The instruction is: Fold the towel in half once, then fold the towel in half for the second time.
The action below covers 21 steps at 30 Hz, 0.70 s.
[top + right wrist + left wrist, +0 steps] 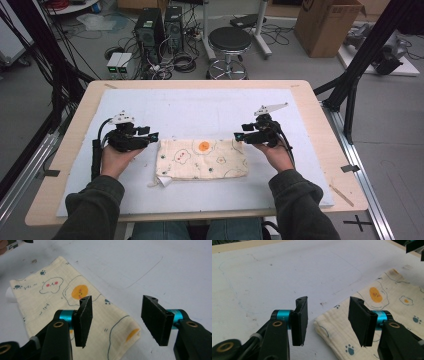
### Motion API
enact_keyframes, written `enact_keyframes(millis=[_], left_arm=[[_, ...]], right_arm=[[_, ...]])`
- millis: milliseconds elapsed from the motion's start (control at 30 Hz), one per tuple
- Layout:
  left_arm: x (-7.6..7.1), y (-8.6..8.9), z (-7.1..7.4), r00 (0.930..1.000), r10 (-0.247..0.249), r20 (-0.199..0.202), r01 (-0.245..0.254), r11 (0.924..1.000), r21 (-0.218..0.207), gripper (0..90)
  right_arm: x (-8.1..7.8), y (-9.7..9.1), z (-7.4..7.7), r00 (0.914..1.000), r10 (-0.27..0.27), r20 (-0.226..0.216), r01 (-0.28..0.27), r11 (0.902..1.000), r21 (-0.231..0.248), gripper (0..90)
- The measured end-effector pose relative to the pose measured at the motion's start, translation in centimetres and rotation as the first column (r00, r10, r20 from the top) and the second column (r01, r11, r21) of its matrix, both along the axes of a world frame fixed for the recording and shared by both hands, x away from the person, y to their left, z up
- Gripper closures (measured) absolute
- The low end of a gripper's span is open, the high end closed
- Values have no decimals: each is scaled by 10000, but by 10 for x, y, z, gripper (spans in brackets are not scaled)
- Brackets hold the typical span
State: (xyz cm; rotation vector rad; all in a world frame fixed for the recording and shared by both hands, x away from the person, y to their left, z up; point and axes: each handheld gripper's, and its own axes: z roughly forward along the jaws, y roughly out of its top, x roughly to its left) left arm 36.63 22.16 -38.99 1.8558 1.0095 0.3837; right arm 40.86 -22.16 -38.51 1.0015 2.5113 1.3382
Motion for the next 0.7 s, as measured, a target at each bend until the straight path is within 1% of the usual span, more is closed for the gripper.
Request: enact_keyframes(millis=[67, 100, 167, 267, 400, 467, 533, 567, 633, 667, 700], left_arm=[[1, 0, 4, 10000, 6, 79, -6, 10000, -57, 497], [2, 0, 5, 9999, 38, 124, -36, 9999, -104, 497], [4, 0, 4, 10000, 49, 79, -48, 9999, -93, 496], [7, -2, 0, 9998, -41, -200, 43, 10000, 86, 489], [9, -6, -3, 9997, -113, -196, 114, 9999, 47, 486], [11, -9, -4, 9996, -178, -223, 181, 9998, 102, 486], [12, -11, -7, 9990, -225, -394, 232, 9996, 186, 482], [14, -11, -9, 9988, -231, -442, 244, 9992, 303, 480], [15, -13, -12, 9982, -241, -540, 256, 9993, 273, 478], [15, -14, -13, 9980, -269, -578, 290, 9990, 355, 478], [16, -15, -14, 9979, -269, -588, 289, 9990, 338, 478]], right_arm=[[1, -1, 3, 10000, 39, 73, -39, 10000, -30, 421], [2, -1, 3, 10000, -18, 22, 18, 10000, -14, 422], [4, -2, 0, 9999, -101, -7, 101, 9999, -109, 421], [8, -2, -3, 9998, -121, -174, 118, 9998, -160, 423], [11, -1, -7, 9996, -144, -231, 137, 9995, -299, 433], [12, -1, -10, 9994, -202, -266, 193, 9992, -351, 437], [13, -3, -13, 9991, -293, -308, 283, 9991, -321, 441], [13, -4, -15, 9991, -312, -294, 303, 9990, -320, 442], [15, -4, -17, 9985, -318, -437, 300, 9987, -410, 441], [15, -4, -17, 9985, -295, -455, 276, 9987, -432, 442], [15, -4, -17, 9985, -330, -447, 309, 9985, -449, 444]])
